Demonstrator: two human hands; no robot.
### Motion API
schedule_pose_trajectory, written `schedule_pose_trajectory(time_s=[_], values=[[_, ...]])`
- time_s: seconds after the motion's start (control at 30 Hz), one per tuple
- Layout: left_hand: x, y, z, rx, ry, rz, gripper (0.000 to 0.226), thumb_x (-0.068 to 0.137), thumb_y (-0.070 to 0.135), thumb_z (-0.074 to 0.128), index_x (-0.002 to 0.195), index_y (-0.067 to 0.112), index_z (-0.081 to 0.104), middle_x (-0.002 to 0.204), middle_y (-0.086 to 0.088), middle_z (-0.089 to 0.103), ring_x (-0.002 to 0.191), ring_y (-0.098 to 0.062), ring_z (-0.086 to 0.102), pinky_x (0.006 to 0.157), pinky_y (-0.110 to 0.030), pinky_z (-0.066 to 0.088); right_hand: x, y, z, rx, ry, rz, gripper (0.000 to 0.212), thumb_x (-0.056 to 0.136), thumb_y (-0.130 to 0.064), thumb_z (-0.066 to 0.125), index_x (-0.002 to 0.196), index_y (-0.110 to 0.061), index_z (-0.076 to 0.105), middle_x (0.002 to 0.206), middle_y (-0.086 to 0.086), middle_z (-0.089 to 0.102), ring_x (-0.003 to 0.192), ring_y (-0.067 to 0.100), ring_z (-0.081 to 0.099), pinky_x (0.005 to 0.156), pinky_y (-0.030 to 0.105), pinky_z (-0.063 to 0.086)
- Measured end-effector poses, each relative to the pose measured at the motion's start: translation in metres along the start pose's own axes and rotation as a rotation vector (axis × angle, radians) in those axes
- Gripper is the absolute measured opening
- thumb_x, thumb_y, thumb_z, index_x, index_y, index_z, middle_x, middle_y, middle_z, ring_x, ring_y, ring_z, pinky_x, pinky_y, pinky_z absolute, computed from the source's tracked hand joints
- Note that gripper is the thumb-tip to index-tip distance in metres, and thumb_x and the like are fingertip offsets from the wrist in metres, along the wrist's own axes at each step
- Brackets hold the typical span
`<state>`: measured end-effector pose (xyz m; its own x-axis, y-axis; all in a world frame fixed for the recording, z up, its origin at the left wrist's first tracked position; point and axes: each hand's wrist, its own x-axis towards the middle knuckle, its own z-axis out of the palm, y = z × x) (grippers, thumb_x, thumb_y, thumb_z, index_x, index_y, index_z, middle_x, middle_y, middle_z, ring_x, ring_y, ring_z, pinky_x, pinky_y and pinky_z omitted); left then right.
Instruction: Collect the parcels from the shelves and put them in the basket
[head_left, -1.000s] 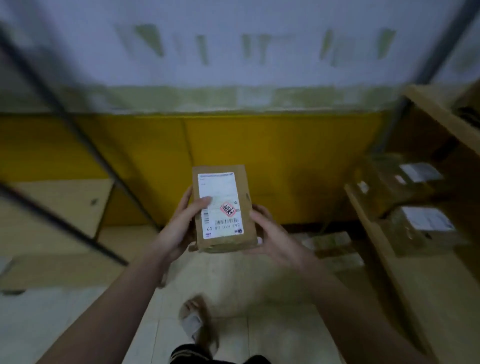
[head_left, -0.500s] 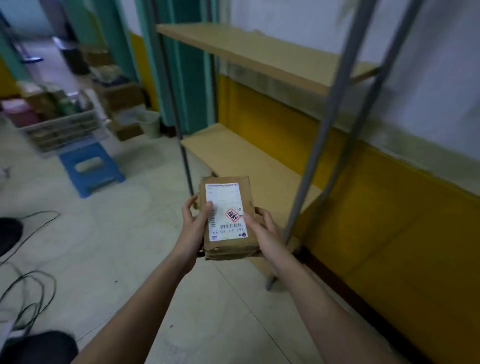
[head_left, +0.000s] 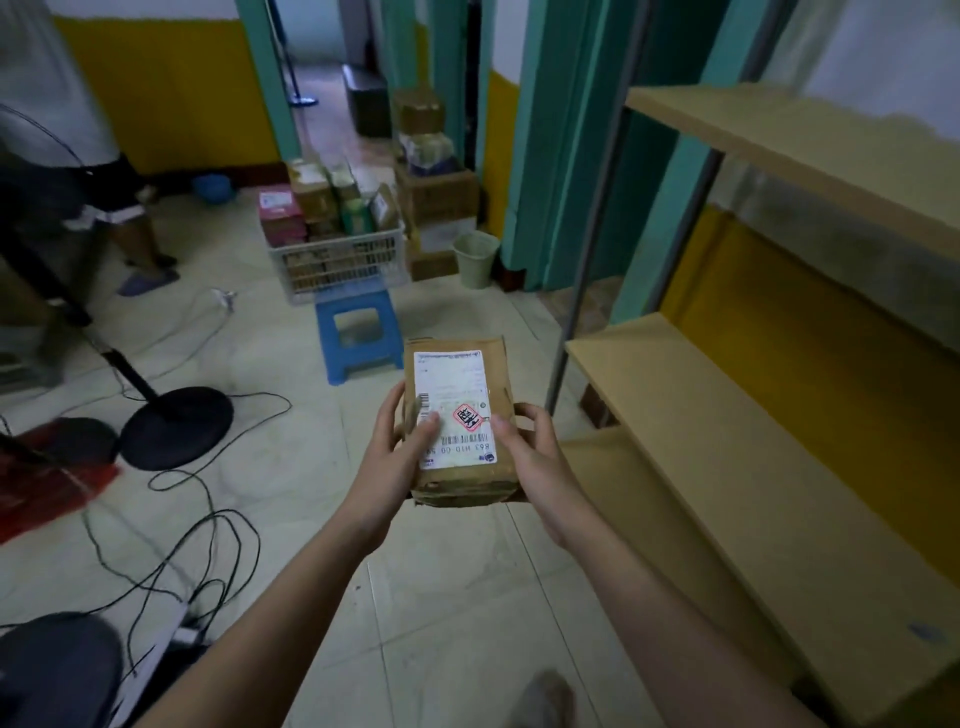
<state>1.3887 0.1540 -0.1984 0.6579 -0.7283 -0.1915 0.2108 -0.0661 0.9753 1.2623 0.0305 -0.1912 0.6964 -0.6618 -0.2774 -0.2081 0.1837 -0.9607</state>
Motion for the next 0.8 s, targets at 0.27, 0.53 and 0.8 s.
schedule_pose_trajectory(time_s=[0.27, 0.53, 0.8], values=[[0.199, 0.056, -0.028, 0.013, 0.155, -0.018, 0.06, 0.096, 0.044, 0.059, 0.149, 0.045, 0.03, 0.13, 0.0, 0.065, 0.096, -0.019, 0.074, 0.069, -0.039, 0.061, 0.223, -0.072, 0.016, -0.058, -0.167, -0.009, 0.036, 0.096, -0.049, 0.057, 0.128, -0.044, 0.043, 0.127, -0.002, 0.06, 0.1, 0.014, 0.069, 0.082, 0.041, 0.062], [0.376, 0.138, -0.1, 0.013, 0.272, -0.036, 0.055, 0.096, 0.044, 0.059, 0.144, 0.044, 0.031, 0.126, 0.0, 0.066, 0.096, -0.018, 0.074, 0.068, -0.036, 0.061, 0.423, -0.181, 0.076, -0.132, -0.32, 0.006, 0.04, 0.096, -0.051, 0.056, 0.131, -0.039, 0.042, 0.117, -0.005, 0.068, 0.098, 0.015, 0.07, 0.076, 0.04, 0.062], [0.558, 0.144, -0.201, -0.049, 0.371, -0.12, 0.049, 0.097, 0.041, 0.058, 0.137, 0.029, 0.031, 0.12, -0.005, 0.067, 0.103, -0.022, 0.07, 0.082, -0.044, 0.059, 0.617, -0.199, 0.171, -0.194, -0.376, 0.097, 0.044, 0.098, -0.049, 0.054, 0.135, -0.037, 0.035, 0.12, -0.005, 0.064, 0.096, 0.012, 0.067, 0.084, 0.043, 0.06]])
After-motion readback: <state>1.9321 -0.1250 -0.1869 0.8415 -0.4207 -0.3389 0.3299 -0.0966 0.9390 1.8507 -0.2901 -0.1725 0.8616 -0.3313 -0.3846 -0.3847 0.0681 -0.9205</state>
